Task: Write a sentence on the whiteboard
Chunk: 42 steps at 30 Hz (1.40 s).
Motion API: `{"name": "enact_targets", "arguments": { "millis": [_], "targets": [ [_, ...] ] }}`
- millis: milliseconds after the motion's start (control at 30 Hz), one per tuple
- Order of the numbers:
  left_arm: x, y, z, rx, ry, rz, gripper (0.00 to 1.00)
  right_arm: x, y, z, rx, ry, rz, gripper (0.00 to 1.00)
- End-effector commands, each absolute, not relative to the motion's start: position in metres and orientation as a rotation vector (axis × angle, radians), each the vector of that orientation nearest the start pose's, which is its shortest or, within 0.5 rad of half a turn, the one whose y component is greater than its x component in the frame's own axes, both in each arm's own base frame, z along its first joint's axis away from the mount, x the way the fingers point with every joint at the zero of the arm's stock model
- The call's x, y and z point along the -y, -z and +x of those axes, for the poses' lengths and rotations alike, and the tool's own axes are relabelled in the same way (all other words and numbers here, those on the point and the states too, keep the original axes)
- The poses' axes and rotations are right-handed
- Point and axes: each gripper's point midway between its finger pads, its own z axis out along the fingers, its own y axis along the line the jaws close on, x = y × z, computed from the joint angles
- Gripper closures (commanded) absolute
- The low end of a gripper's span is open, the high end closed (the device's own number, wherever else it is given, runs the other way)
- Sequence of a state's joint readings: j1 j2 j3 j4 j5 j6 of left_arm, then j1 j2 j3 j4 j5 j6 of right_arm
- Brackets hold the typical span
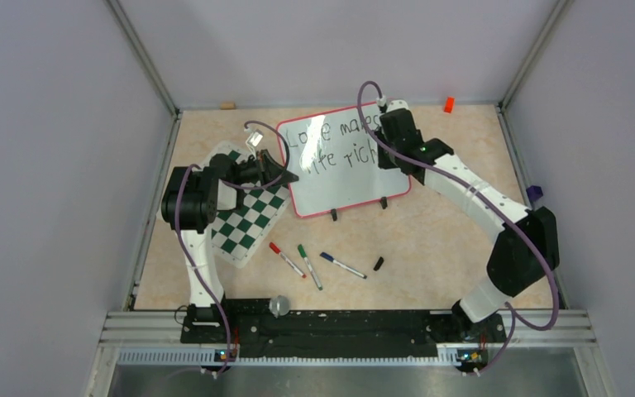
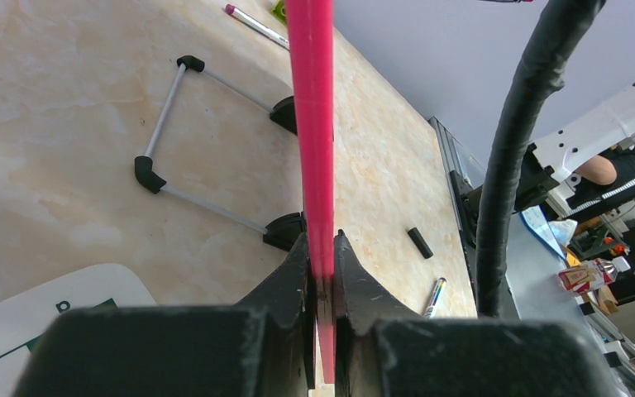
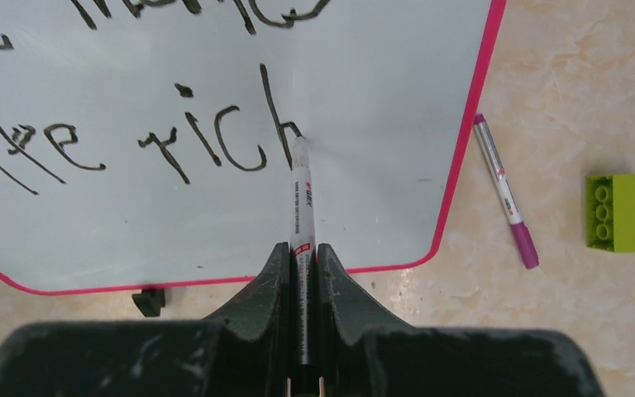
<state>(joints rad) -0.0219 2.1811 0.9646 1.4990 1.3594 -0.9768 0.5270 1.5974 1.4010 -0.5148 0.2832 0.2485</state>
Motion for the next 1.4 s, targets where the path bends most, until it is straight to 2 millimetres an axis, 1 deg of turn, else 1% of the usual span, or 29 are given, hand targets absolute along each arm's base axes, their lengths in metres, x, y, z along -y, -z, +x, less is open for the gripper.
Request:
{"name": "enact_targets", "arguments": {
  "millis": [0,100,167,333,433,500,533,600,667,767,800,867,1000,1133,1167,1300,1333,1367],
  "targets": [
    [0.187,-0.135,0.383,-1.502,1.483,0.798,1.0,-0.173,-0.192,0.398,-2.242,-0.068,-0.115,1.0],
    [0.188,-0.134,0.383,-1.503,1.483,0.798,1.0,-0.171,-0.186,0.393,-2.256,-0.064,-0.115,1.0],
    [0.188,-0.135,0.383,-1.502,1.483,0.8,1.0,-0.17,-0.186,0.392,-2.257,-0.061,-0.116,1.0],
    [0.188,-0.135,0.383,-1.503,1.484,0.799,1.0,-0.169,-0.194,0.394,-2.239,-0.057,-0.111,1.0],
    [0.187,-0.135,0.383,-1.502,1.482,0.799,1.0,-0.171,-0.21,0.396,-2.206,-0.081,-0.095,1.0],
    [0.188,-0.136,0.383,-1.499,1.481,0.802,1.0,-0.172,-0.229,0.397,-2.158,-0.121,-0.079,1.0],
    [0.188,-0.136,0.383,-1.5,1.481,0.802,1.0,-0.171,-0.243,0.395,-2.125,-0.151,-0.07,1.0],
    [0.188,-0.136,0.383,-1.499,1.482,0.802,1.0,-0.169,-0.257,0.395,-2.093,-0.197,-0.05,1.0],
    [0.187,-0.136,0.383,-1.5,1.482,0.805,1.0,-0.166,-0.267,0.394,-2.071,-0.215,-0.037,1.0],
    [0.188,-0.136,0.382,-1.498,1.481,0.809,0.97,-0.162,-0.276,0.393,-2.038,-0.227,-0.036,1.0],
    [0.188,-0.136,0.381,-1.498,1.481,0.813,0.95,-0.161,-0.276,0.392,-2.032,-0.229,-0.033,1.0],
    [0.188,-0.137,0.381,-1.497,1.482,0.819,0.85,-0.159,-0.279,0.392,-2.019,-0.24,-0.03,1.0],
    [0.188,-0.136,0.379,-1.495,1.481,0.829,0.76,-0.159,-0.283,0.392,-2.011,-0.25,-0.03,1.0],
    [0.187,-0.137,0.374,-1.485,1.47,0.849,0.59,-0.16,-0.285,0.392,-2.006,-0.253,-0.033,1.0],
    [0.187,-0.138,0.373,-1.48,1.465,0.853,0.54,-0.159,-0.286,0.392,-2.005,-0.25,-0.031,1.0],
    [0.187,-0.138,0.369,-1.47,1.453,0.867,0.22,-0.158,-0.286,0.39,-2.003,-0.249,-0.032,1.0],
    [0.187,-0.138,0.367,-1.468,1.446,0.869,0.08,-0.157,-0.285,0.389,-2.003,-0.25,-0.032,1.0],
    [0.187,-0.138,0.366,-1.462,1.438,0.872,0.02,-0.157,-0.285,0.388,-2.005,-0.25,-0.031,1.0]
  ]
}}
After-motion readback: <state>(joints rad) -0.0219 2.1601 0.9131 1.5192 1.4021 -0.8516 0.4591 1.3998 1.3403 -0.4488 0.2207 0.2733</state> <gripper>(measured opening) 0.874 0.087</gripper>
